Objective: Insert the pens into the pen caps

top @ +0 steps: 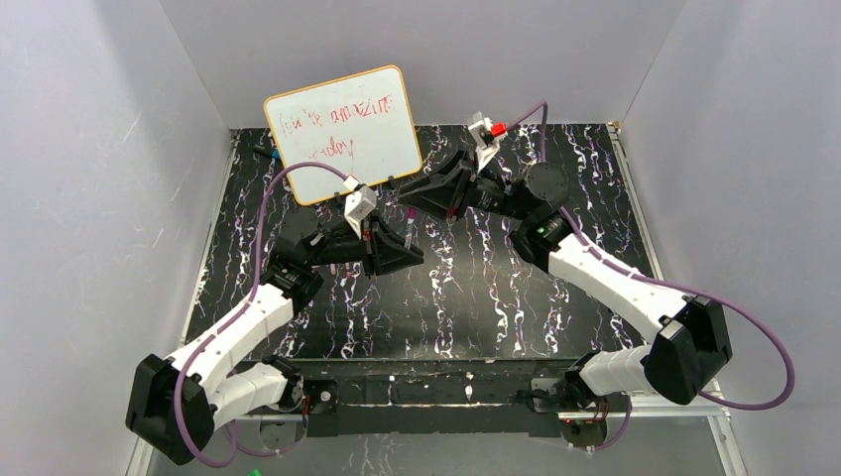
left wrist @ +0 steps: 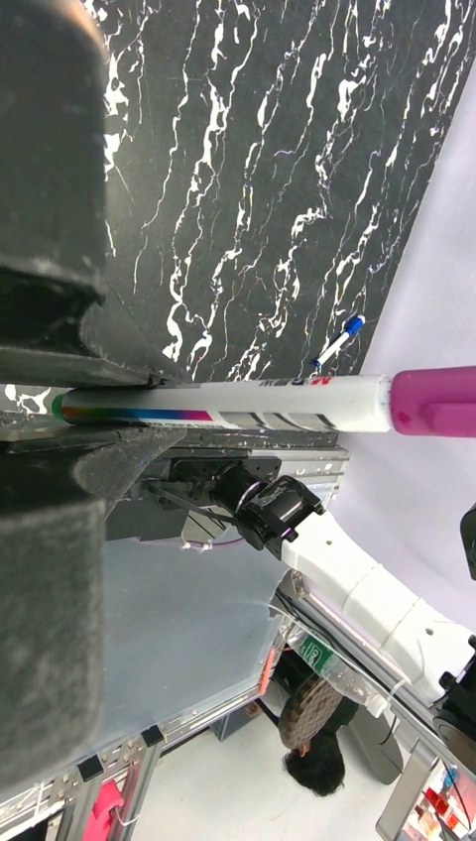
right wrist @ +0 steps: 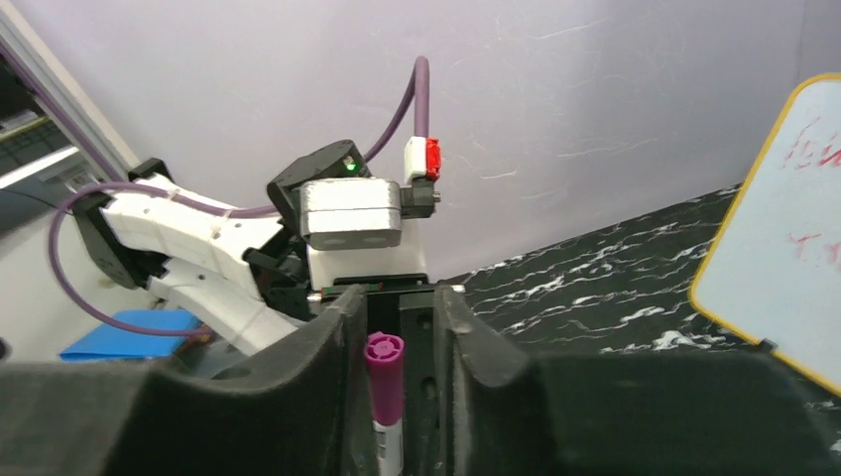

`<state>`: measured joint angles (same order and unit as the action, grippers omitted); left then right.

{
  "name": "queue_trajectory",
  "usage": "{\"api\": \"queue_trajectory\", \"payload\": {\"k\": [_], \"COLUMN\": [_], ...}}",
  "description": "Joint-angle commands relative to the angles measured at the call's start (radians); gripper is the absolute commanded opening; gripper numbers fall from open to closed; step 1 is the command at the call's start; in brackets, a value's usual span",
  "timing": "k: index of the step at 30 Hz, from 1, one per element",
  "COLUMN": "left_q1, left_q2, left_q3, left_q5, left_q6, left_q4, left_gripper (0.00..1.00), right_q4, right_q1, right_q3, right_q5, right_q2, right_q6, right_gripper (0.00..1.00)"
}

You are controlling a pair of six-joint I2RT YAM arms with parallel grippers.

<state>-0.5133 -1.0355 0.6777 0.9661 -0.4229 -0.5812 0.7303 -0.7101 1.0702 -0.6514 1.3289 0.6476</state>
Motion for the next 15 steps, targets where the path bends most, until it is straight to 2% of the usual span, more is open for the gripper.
{"api": "queue_trajectory", "payload": {"k": [1, 2, 8, 15], "left_q1": [0.002, 0.002, 0.002, 0.020], "left_q2": [0.022, 0.022, 0.016, -0.019], "left_q3": [0.015, 0.018, 0.060, 0.204], "left_q5": [0.016, 0.016, 0.008, 0.011], "left_q6": [0.019, 0.019, 0.008, -0.024], "left_q4": [0.007, 0.009, 0.008, -0.017], "left_gripper": [0.00, 0.00, 0.00, 0.00], "right_q4": [0.000, -0.009, -0.046, -0.093], "right_q1": [-0.003, -0.003, -0.020, -0.072], "right_q3": [0.056, 0.058, 0.012, -0.056], "right_q5": [-0.021, -0.020, 0.033, 0.066], "right_q2": [0.004, 0.005, -0.022, -0.045], "right_q6": [-0.015, -0.018, -0.054, -0.108], "right_gripper": [0.08, 0.01, 0.01, 0.01]}}
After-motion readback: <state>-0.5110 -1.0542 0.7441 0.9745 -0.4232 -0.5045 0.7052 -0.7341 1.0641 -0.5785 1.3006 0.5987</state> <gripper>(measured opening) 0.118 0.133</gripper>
